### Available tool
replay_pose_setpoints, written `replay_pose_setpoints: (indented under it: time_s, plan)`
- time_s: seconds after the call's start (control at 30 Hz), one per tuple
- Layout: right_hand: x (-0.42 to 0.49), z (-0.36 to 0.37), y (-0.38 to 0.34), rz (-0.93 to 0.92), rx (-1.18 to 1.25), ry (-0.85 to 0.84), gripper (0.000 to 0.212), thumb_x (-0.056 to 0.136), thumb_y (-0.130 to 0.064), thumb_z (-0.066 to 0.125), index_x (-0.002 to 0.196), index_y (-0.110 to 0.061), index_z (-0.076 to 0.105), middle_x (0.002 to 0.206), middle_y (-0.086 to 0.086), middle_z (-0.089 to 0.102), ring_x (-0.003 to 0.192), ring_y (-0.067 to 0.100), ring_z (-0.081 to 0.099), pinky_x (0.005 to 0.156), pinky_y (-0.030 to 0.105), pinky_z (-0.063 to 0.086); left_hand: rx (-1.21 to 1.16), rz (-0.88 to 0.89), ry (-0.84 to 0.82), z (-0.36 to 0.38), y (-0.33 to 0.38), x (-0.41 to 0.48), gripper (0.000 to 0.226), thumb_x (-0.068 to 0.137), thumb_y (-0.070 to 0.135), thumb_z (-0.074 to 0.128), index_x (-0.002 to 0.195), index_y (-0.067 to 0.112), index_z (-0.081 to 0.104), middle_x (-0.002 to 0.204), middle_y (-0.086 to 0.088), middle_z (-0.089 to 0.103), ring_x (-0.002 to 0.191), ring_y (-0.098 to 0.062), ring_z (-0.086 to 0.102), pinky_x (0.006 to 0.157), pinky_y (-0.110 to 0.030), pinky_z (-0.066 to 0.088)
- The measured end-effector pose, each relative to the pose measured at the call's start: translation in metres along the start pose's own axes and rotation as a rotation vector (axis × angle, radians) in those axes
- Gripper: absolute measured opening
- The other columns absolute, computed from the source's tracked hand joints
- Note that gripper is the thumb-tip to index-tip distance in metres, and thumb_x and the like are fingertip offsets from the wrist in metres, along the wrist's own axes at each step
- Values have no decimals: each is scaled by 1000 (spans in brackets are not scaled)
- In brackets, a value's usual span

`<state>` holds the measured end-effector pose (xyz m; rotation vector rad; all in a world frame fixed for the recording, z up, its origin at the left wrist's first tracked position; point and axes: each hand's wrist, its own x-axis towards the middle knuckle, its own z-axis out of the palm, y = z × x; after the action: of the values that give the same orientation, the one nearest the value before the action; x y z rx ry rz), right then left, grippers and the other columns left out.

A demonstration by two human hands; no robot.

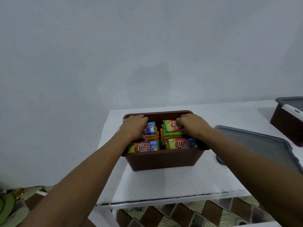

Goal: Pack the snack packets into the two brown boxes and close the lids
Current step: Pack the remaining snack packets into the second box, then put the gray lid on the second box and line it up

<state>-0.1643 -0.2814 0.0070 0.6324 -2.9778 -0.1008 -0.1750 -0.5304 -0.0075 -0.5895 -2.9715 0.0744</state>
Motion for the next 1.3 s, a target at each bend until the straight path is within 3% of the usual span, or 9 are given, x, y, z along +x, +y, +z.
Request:
replay_pose_setpoints:
  time_s: [0.17,0.33,0.67,0.77,0.9,1.0,1.1,1.2,1.3]
  plan:
    - [-21,-7,15,12,82,145,21,93,-28,52,109,-21,63,109,2,63,96,19,56,79,35,47,-113,-30,-9,-9,2,-8,39,88,50,62,114,22,60,111,0,57,99,-16,55,79,-30,45]
    - [-69,9,54,159,216,207,30,97,-40,47,119,-26,60,118,1,60,109,19,51,88,40,46,-304,14,29,-15,35,-8,28,91,44,59,112,25,60,110,3,58,98,-16,55,83,-40,52]
    - [-205,52,172,586,192,-49,38,89,-40,54,122,-23,61,129,2,60,116,24,54,92,35,43,-391,308,206,-29,194,35,26,95,37,53,111,18,62,111,2,57,103,-16,54,86,-36,47]
    - [-243,66,206,752,206,-115,47,88,-45,52,130,-25,49,136,9,50,122,32,43,96,44,38,-308,351,58,-25,255,49,34,97,38,48,120,15,58,118,-2,56,107,-20,54,85,-36,47]
    - [-272,82,229,848,254,-155,62,85,-49,53,138,-21,34,130,14,51,121,37,42,98,48,38,-213,71,-322,10,308,64,54,94,49,50,132,11,49,128,-13,54,112,-31,55,91,-40,47]
    - [-278,91,236,822,307,-146,60,86,-50,53,135,-19,37,129,13,54,120,35,44,98,48,41,-360,-107,-417,38,331,63,65,93,53,48,142,11,39,139,-19,45,126,-36,42,104,-41,39]
    - [-275,89,240,868,449,-90,64,88,-51,56,141,-21,36,135,16,49,126,37,40,101,48,39,-569,-273,-355,42,347,64,76,89,55,55,147,14,29,145,-22,29,133,-38,32,107,-44,36]
    - [-273,87,247,915,617,15,63,86,-48,60,137,-18,39,131,19,52,120,39,46,100,49,41,-765,-387,-211,29,349,67,78,88,52,58,147,12,25,144,-18,24,123,-37,47,102,-42,45]
    - [-264,79,247,905,785,159,60,86,-38,66,136,-15,40,128,20,49,111,39,53,96,50,47,-685,-372,-11,1,334,73,69,91,50,55,143,14,29,139,-14,31,117,-38,52,95,-43,47]
